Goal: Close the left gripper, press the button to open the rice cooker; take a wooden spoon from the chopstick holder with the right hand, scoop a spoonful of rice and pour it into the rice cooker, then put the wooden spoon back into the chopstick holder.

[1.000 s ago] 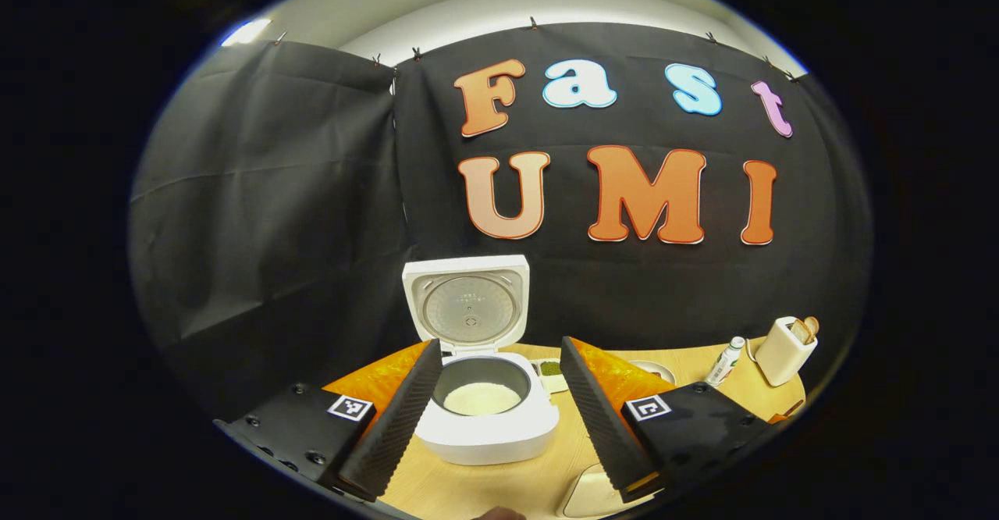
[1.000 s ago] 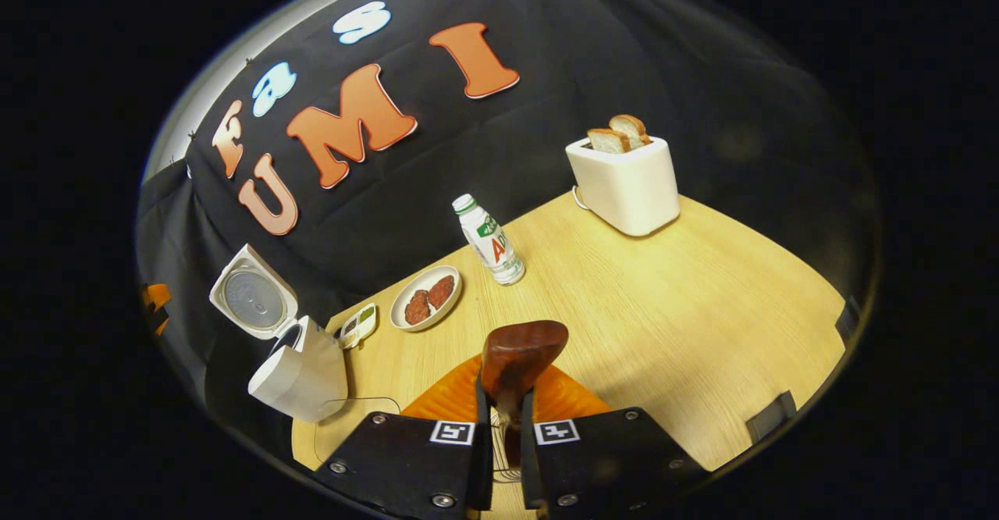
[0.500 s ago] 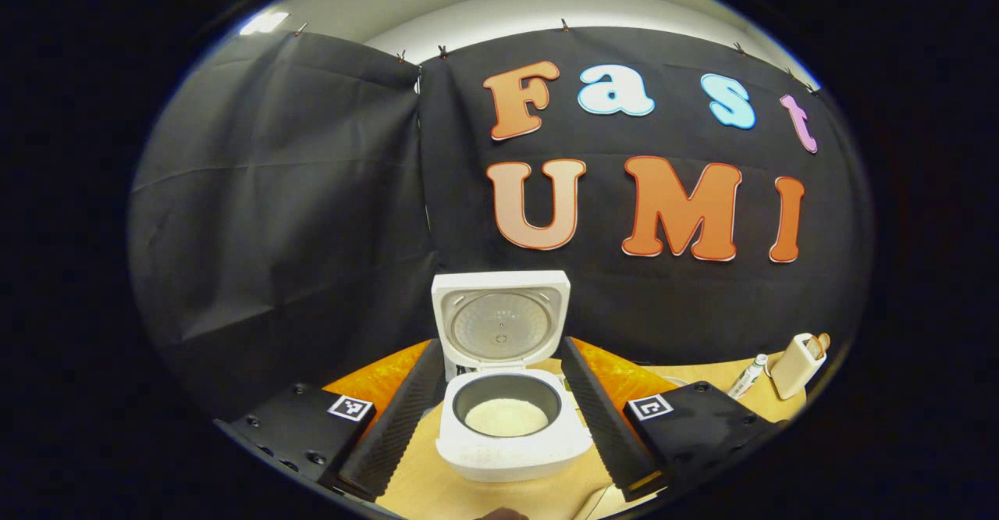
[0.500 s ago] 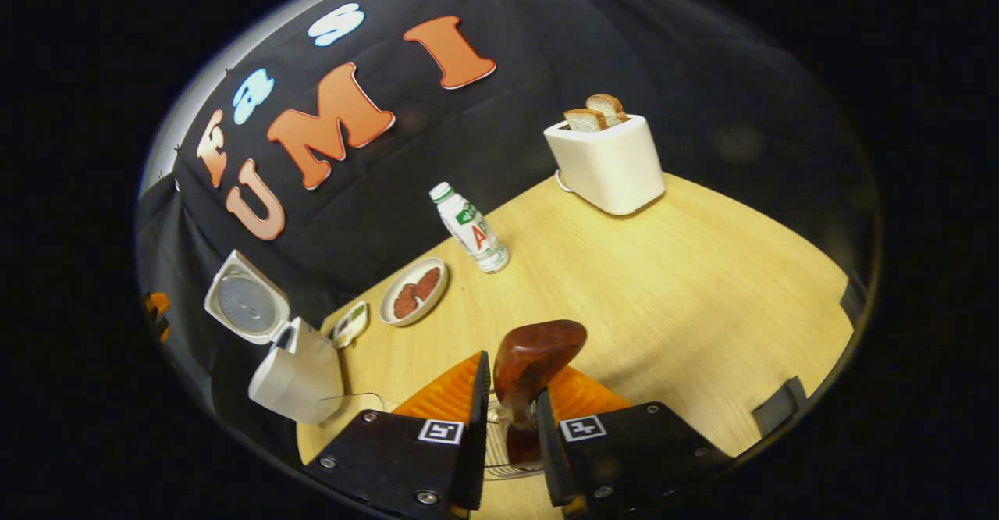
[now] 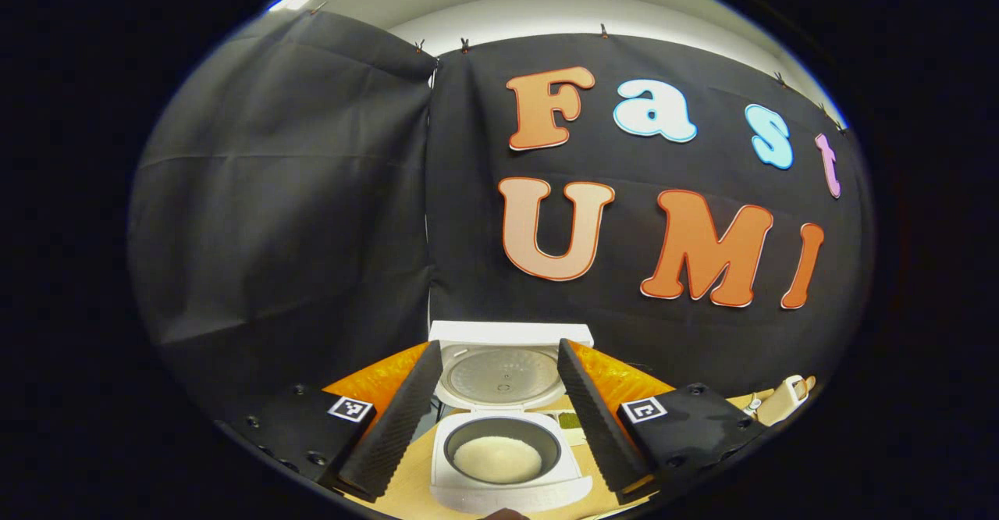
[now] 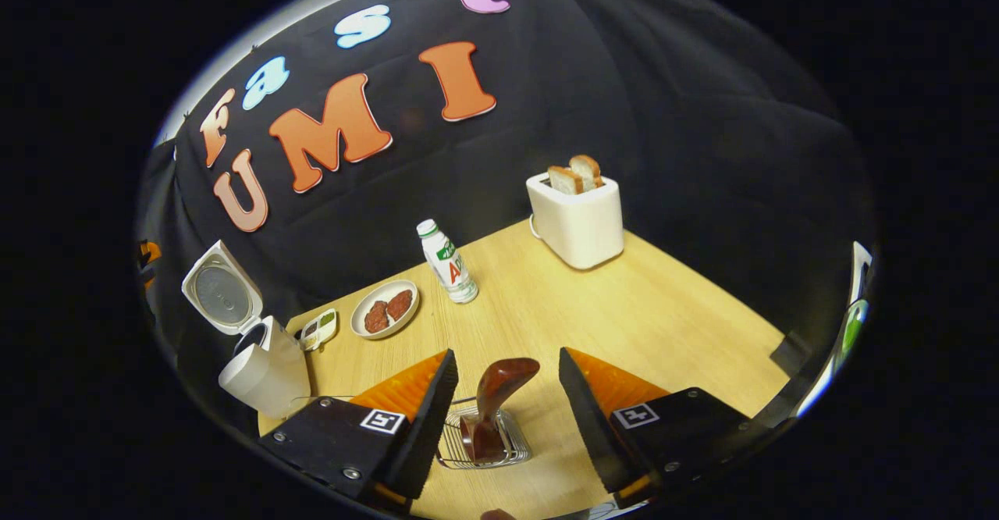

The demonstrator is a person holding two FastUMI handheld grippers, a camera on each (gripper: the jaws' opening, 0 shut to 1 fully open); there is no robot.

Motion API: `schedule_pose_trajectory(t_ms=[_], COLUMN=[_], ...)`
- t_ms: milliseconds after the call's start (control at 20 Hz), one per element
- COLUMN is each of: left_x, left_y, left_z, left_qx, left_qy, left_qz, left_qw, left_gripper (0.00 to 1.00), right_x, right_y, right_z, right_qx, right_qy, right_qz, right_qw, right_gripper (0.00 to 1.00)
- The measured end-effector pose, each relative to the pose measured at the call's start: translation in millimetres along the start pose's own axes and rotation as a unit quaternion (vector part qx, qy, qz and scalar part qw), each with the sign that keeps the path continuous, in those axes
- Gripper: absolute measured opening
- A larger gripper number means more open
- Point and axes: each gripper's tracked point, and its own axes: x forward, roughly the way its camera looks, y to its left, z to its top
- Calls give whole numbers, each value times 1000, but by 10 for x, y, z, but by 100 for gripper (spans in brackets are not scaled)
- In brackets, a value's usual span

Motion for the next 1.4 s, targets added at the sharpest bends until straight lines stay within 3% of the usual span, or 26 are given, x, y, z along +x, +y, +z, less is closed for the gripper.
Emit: schedule_pose_trajectory(t_ms=[300,650,800,1100,1400], left_x=[902,1806,2063,2168,1717], left_y=[29,-11,12,-259,-282], left_z=[31,-146,-286,-663,-933], left_qx=[-11,38,61,20,5], left_qy=[37,59,75,132,216], left_qz=[-14,-32,-22,-56,-60], left_qw=[999,997,995,989,975], left_gripper=[99,100,99,100,100], right_x=[-578,-1154,-1233,-1216,-1071], right_y=[-116,-328,-290,-113,-71], right_z=[620,1156,1323,1421,1412], right_qx=[-5,-28,-38,-60,-71], right_qy=[-74,-137,-150,-155,-142], right_qz=[-39,-88,-86,-62,-32], right_qw=[996,986,984,984,987], right_gripper=[89,92,92,92,92])
